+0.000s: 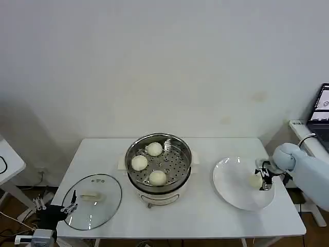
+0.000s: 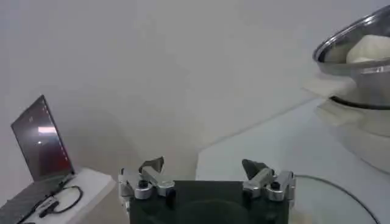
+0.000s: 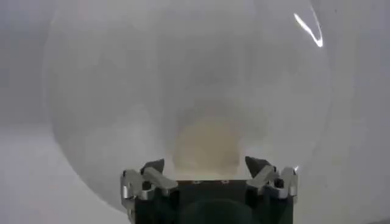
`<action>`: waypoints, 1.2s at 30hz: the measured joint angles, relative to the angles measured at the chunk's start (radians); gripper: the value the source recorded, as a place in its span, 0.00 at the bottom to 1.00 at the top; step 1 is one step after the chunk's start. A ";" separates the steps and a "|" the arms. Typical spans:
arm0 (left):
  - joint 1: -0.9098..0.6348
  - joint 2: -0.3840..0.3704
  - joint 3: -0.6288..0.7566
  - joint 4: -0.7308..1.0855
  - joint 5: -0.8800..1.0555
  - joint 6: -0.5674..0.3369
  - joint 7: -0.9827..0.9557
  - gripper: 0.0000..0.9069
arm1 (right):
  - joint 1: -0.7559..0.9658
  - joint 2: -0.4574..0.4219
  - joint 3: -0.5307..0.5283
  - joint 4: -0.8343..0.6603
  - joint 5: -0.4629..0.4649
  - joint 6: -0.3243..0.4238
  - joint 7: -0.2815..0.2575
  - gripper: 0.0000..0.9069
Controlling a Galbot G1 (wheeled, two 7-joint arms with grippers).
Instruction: Take steamed baozi put them in steamer then cover it.
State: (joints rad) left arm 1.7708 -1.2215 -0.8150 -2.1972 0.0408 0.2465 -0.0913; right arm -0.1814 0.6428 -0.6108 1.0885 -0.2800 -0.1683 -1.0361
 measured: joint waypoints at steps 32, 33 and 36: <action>-0.011 -0.003 0.013 -0.006 0.011 0.003 0.000 1.00 | 0.475 0.005 -0.299 0.277 0.233 -0.127 0.011 0.67; -0.013 -0.003 0.013 -0.006 0.011 0.003 0.000 1.00 | 0.504 0.015 -0.320 0.296 0.255 -0.139 0.016 0.67; -0.018 -0.004 0.014 -0.006 0.011 0.003 0.000 1.00 | 0.575 0.046 -0.376 0.348 0.316 -0.177 0.033 0.67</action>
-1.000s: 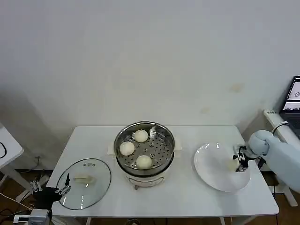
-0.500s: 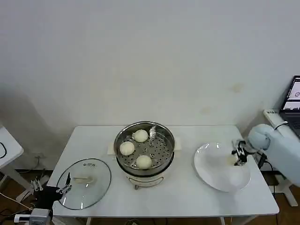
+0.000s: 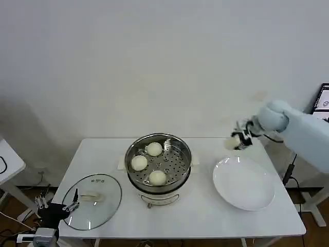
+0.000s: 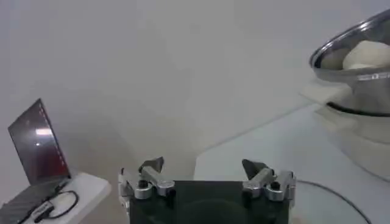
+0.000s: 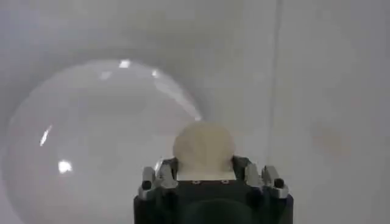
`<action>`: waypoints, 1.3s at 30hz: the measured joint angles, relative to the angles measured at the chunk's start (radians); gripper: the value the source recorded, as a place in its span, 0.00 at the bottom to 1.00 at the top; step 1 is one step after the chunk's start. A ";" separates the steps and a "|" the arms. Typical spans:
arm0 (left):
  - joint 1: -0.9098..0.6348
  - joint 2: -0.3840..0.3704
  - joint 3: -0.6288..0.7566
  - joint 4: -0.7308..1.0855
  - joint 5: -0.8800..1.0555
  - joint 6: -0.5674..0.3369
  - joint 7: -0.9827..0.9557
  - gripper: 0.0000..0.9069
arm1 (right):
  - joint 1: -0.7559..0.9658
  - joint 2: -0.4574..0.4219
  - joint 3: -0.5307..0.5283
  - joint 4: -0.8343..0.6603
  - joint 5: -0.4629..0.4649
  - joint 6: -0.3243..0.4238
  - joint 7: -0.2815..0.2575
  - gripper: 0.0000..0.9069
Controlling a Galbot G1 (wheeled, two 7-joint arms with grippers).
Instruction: Take steamed baozi put them in steamer then cover it.
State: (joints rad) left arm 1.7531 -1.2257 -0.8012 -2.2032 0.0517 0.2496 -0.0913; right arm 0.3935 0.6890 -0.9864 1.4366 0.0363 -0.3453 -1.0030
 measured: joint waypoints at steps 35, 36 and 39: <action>-0.020 -0.010 0.009 0.022 0.001 -0.003 0.000 1.00 | 0.096 0.337 -0.271 0.055 0.436 -0.327 0.242 0.68; -0.020 -0.010 0.009 0.022 0.001 -0.004 0.000 1.00 | 0.091 0.341 -0.271 0.050 0.437 -0.329 0.244 0.68; -0.019 -0.010 0.008 0.022 0.001 -0.004 0.000 1.00 | 0.083 0.355 -0.271 0.034 0.437 -0.334 0.251 0.68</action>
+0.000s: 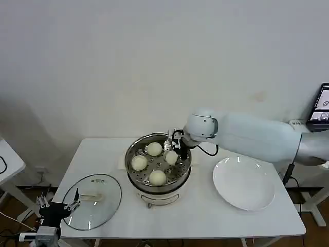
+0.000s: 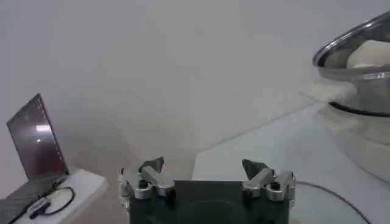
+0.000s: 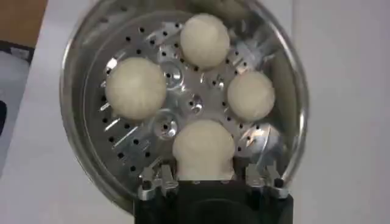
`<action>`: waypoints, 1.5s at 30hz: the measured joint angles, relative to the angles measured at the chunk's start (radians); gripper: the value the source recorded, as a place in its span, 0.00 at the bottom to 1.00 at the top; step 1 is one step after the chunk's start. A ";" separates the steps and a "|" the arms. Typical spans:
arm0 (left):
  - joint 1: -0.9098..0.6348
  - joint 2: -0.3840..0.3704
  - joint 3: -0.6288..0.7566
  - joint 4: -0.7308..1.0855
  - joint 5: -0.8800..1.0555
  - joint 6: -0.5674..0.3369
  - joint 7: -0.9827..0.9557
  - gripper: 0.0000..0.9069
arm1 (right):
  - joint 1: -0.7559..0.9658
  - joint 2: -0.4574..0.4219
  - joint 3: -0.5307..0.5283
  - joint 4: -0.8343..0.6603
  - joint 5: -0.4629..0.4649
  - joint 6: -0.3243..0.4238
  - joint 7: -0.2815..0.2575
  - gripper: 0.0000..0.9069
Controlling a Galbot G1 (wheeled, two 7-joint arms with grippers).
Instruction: Take steamed baozi put them in steamer then cover it.
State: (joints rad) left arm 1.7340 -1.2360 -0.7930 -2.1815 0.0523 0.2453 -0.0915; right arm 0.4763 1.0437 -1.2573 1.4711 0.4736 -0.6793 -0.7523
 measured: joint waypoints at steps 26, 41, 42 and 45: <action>0.000 0.005 -0.011 0.005 -0.005 -0.005 -0.001 1.00 | -0.046 0.082 -0.002 -0.099 -0.065 -0.009 0.001 0.68; 0.000 0.005 -0.012 0.010 -0.005 -0.004 -0.002 1.00 | -0.033 0.061 0.015 -0.080 -0.071 -0.017 0.000 1.00; 0.000 0.007 -0.012 0.010 -0.006 -0.004 -0.002 1.00 | -0.029 0.055 0.017 -0.073 -0.069 -0.017 0.003 1.00; -0.001 0.009 -0.015 0.014 -0.013 -0.002 -0.004 1.00 | -0.022 0.033 0.032 -0.054 -0.058 -0.019 0.016 1.00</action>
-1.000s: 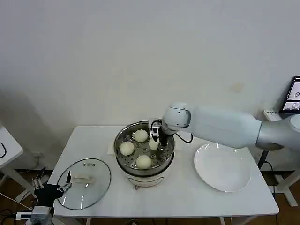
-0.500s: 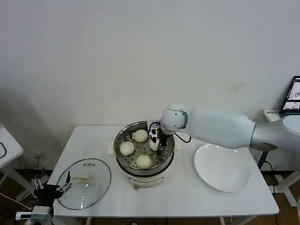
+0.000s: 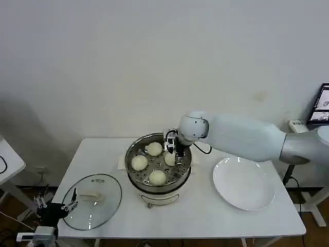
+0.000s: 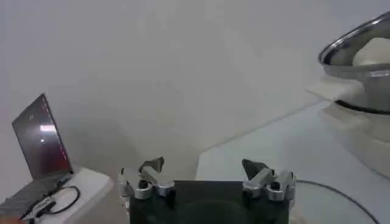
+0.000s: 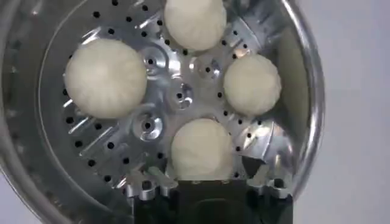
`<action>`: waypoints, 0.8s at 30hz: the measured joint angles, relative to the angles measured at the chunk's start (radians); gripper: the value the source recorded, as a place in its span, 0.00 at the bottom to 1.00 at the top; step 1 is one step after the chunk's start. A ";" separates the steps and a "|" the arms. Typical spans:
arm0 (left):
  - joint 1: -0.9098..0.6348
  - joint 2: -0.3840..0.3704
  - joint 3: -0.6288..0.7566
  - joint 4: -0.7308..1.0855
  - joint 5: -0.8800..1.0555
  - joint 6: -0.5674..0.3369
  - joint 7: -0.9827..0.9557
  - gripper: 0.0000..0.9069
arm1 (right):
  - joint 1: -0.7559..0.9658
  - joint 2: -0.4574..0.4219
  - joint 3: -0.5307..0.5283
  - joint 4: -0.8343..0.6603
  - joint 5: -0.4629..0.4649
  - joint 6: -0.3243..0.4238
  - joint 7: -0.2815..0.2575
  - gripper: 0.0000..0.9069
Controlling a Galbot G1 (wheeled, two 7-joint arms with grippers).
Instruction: Take steamed baozi put them in steamer then cover it.
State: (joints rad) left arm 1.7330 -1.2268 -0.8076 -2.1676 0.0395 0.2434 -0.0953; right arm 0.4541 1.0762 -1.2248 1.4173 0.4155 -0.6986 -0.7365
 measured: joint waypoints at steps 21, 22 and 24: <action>-0.028 0.013 0.020 0.024 -0.037 0.014 0.010 1.00 | -0.421 -0.373 0.488 0.358 0.030 0.157 0.394 1.00; -0.029 0.014 0.022 0.026 -0.037 0.014 0.009 1.00 | -0.490 -0.389 0.552 0.380 0.017 0.179 0.419 1.00; -0.030 0.015 0.027 0.033 -0.033 0.014 0.005 1.00 | -0.619 -0.409 0.676 0.414 -0.009 0.221 0.462 1.00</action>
State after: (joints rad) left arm 1.7030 -1.2113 -0.7806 -2.1350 0.0069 0.2578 -0.0902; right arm -0.1645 0.6670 -0.5490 1.8308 0.4067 -0.4774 -0.2750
